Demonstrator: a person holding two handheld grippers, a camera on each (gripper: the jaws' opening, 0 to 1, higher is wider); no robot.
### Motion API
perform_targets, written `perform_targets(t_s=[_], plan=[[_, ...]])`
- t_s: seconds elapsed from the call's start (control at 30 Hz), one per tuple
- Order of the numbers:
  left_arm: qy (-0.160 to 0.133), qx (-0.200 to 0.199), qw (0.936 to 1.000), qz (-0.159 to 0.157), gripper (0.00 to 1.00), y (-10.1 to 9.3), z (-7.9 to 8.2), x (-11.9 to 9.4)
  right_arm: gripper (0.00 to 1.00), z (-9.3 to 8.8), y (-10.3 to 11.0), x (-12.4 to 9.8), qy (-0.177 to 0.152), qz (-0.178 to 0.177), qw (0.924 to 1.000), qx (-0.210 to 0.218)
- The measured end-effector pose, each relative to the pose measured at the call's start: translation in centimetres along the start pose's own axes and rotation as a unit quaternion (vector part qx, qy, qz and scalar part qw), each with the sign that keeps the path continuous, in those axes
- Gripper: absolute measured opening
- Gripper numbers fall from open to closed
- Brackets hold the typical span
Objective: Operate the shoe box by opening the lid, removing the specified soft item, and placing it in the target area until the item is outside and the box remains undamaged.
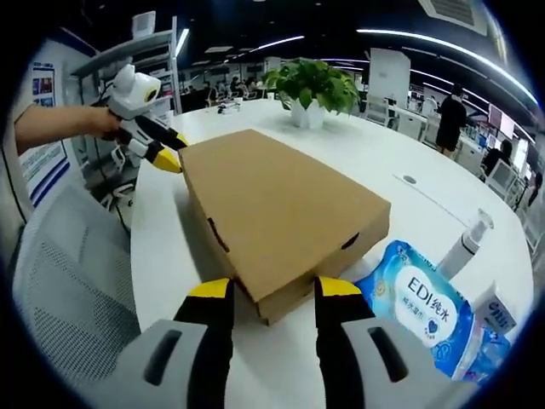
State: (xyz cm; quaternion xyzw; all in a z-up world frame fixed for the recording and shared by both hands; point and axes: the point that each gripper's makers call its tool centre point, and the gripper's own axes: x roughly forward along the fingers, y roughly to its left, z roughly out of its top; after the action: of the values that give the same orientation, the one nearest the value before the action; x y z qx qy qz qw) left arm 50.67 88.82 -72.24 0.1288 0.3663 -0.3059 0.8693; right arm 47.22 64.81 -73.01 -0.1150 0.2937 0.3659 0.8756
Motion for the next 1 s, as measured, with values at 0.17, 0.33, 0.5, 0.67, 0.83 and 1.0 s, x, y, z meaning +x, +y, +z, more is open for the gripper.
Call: perform_targets(t_s=[0.17,0.33,0.5,0.67,0.83,1.0], plan=[[0.000,-0.002,1.0000,0.002,0.39,0.3,0.7,0.6,0.35,0.3,-0.9,0.4,0.001,-0.002,1.0000,-0.002],[0.001,-0.003,1.0000,0.003,0.39,0.8,1.3,1.3,0.35,0.5,-1.9,0.8,0.001,-0.004,1.0000,-0.001],[0.001,-0.003,1.0000,0.003,0.39,1.0,2.1,2.1,0.35,0.8,-2.8,1.2,0.003,-0.007,1.0000,0.000],[-0.001,-0.003,1.0000,0.002,0.39,1.4,2.8,2.8,0.35,1.0,-3.8,1.6,0.007,-0.011,0.9999,-0.001],[-0.002,-0.007,1.0000,-0.001,0.39,1.8,3.4,3.4,0.36,1.3,-4.7,1.9,0.010,-0.012,0.9999,0.000],[0.000,-0.005,1.0000,-0.003,0.39,2.2,4.1,4.0,0.36,1.5,-5.4,2.3,0.012,-0.016,0.9998,0.003]])
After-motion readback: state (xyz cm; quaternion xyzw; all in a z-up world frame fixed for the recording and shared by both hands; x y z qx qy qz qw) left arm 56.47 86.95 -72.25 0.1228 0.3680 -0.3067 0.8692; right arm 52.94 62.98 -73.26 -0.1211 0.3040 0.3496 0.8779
